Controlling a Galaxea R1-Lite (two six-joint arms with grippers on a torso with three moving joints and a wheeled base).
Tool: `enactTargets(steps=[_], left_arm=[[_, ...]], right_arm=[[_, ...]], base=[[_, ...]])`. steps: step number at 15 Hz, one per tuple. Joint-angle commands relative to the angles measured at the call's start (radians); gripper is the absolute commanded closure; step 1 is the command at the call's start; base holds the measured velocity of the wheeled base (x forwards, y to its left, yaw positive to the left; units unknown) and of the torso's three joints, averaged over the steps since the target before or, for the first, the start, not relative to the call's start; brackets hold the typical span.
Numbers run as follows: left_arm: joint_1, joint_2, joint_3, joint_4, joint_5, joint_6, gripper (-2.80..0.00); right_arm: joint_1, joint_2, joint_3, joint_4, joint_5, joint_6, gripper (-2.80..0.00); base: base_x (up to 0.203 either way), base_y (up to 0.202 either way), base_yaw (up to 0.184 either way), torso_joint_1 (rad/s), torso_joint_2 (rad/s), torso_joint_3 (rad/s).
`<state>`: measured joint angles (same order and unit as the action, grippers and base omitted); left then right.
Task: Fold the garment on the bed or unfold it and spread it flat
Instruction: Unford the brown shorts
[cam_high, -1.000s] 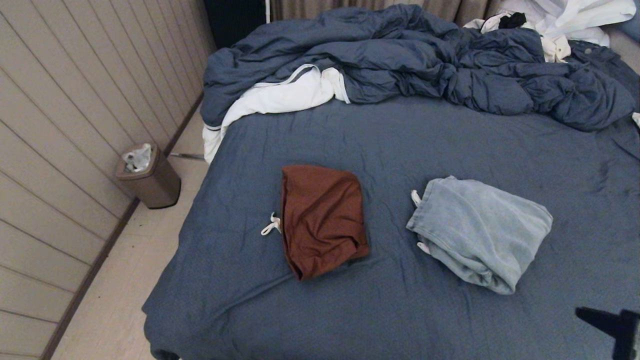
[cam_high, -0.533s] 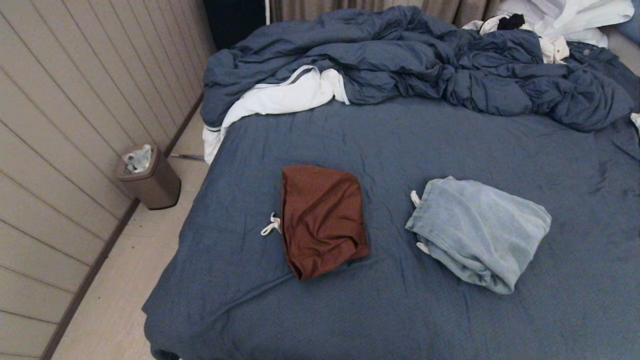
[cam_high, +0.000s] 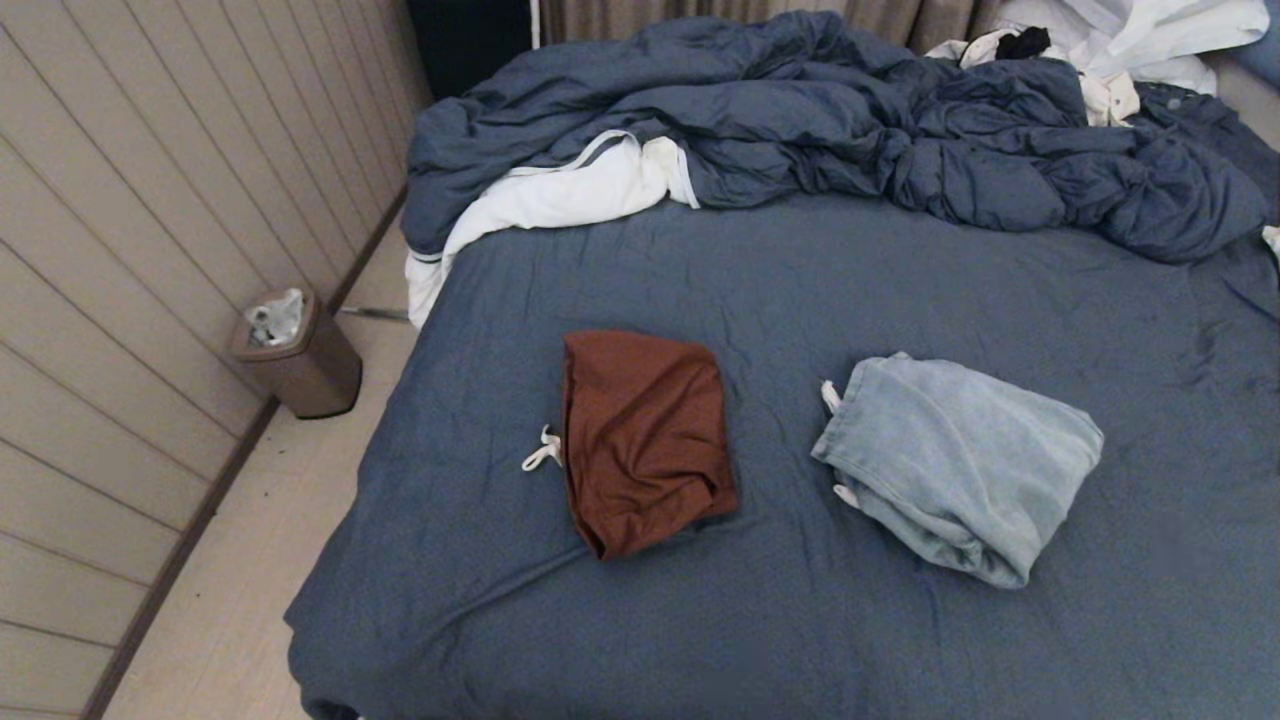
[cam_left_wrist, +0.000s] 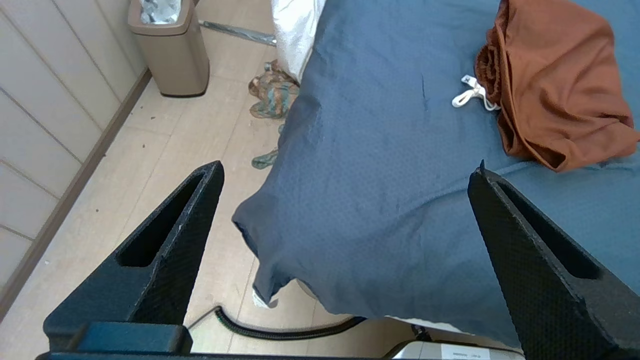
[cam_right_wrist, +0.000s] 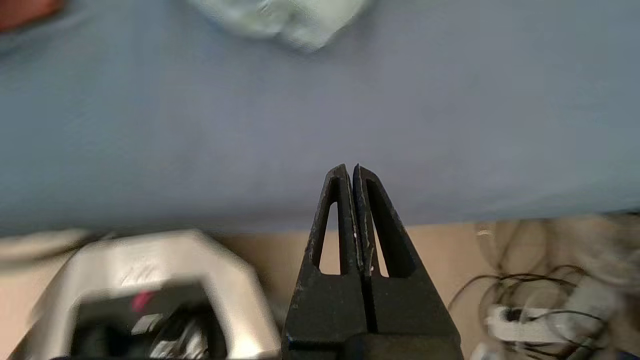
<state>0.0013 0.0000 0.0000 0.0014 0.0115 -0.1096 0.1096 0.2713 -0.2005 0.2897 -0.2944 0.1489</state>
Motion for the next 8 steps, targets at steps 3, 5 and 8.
enactTargets(steps=[3,5,8], left_arm=[[0.001,0.002,0.0,0.0,0.001,-0.001,-2.8],[0.0,0.002,0.0,0.0,0.001,-0.001,-2.8],[0.0,0.002,0.0,0.0,0.001,-0.001,-2.8]], right_arm=[[-0.163,0.003,0.019,-0.019,-0.032,-0.041,0.0],[-0.162,0.006,0.055,-0.067,0.02,-0.064,0.0],[-0.153,0.0,0.183,-0.399,0.262,-0.087,0.0]], base=[[0.0,0.0,0.0,0.0,0.0,0.0],[0.0,0.0,0.0,0.0,0.0,0.0],[0.0,0.0,0.0,0.0,0.0,0.0]])
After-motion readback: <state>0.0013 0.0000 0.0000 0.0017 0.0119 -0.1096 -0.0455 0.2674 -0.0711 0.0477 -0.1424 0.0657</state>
